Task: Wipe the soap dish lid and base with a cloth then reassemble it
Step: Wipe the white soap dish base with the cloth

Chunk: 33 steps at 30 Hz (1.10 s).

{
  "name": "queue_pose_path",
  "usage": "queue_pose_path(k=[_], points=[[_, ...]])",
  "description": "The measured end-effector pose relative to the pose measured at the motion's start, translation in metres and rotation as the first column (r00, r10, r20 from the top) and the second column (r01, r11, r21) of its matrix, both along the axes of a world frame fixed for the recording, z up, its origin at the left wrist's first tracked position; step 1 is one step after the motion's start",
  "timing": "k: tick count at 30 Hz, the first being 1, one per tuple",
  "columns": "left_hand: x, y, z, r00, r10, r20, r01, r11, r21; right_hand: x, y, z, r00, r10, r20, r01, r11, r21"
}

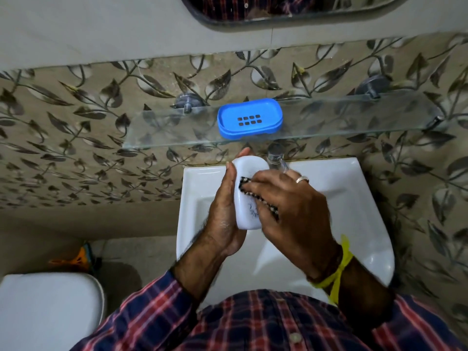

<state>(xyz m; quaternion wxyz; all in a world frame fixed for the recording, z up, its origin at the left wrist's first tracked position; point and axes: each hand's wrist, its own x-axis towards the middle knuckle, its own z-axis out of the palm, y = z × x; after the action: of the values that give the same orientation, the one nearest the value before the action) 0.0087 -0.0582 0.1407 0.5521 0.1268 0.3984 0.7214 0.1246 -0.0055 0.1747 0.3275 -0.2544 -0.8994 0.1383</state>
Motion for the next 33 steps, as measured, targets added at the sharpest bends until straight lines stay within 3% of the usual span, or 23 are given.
queue_pose_path(k=[5, 9, 13, 17, 20, 22, 26, 30, 33], points=[[0.000, 0.003, 0.001, 0.999, -0.011, -0.037, 0.011, 1.000, -0.007, 0.001, 0.005, 0.001, 0.998, -0.064, -0.023, 0.062, 0.996, -0.062], [-0.004, 0.006, 0.007, 0.998, -0.015, -0.054, 0.016, 1.000, 0.011, 0.010, -0.008, -0.003, 1.000, 0.031, 0.000, -0.031, 0.998, 0.055], [0.003, 0.008, 0.009, 0.997, 0.009, -0.070, -0.010, 1.000, -0.016, 0.012, 0.001, -0.006, 0.998, -0.031, -0.063, 0.029, 0.999, -0.039], [-0.002, 0.012, 0.015, 0.995, 0.055, -0.080, -0.056, 0.998, -0.007, 0.017, -0.016, -0.013, 0.998, 0.070, -0.006, -0.069, 0.996, 0.058], [-0.001, 0.010, 0.013, 0.992, 0.073, -0.104, -0.078, 0.996, -0.044, 0.023, -0.011, -0.018, 0.996, -0.002, -0.089, 0.002, 1.000, -0.004], [0.001, 0.009, 0.010, 0.994, 0.081, -0.067, -0.084, 0.995, -0.045, 0.022, -0.008, -0.019, 0.994, -0.020, -0.110, 0.016, 0.999, -0.037], [-0.006, 0.010, 0.006, 0.996, 0.080, -0.047, -0.080, 0.997, 0.003, 0.029, -0.011, -0.024, 0.998, 0.064, -0.018, -0.063, 0.995, 0.072], [-0.008, 0.012, 0.002, 0.993, 0.114, -0.002, -0.114, 0.993, -0.039, 0.021, 0.003, -0.017, 0.995, -0.037, -0.088, 0.040, 0.999, 0.031], [-0.008, 0.014, 0.006, 0.991, 0.122, 0.056, -0.119, 0.991, -0.054, 0.016, -0.008, -0.018, 0.996, 0.053, -0.075, -0.044, 0.993, 0.110]])
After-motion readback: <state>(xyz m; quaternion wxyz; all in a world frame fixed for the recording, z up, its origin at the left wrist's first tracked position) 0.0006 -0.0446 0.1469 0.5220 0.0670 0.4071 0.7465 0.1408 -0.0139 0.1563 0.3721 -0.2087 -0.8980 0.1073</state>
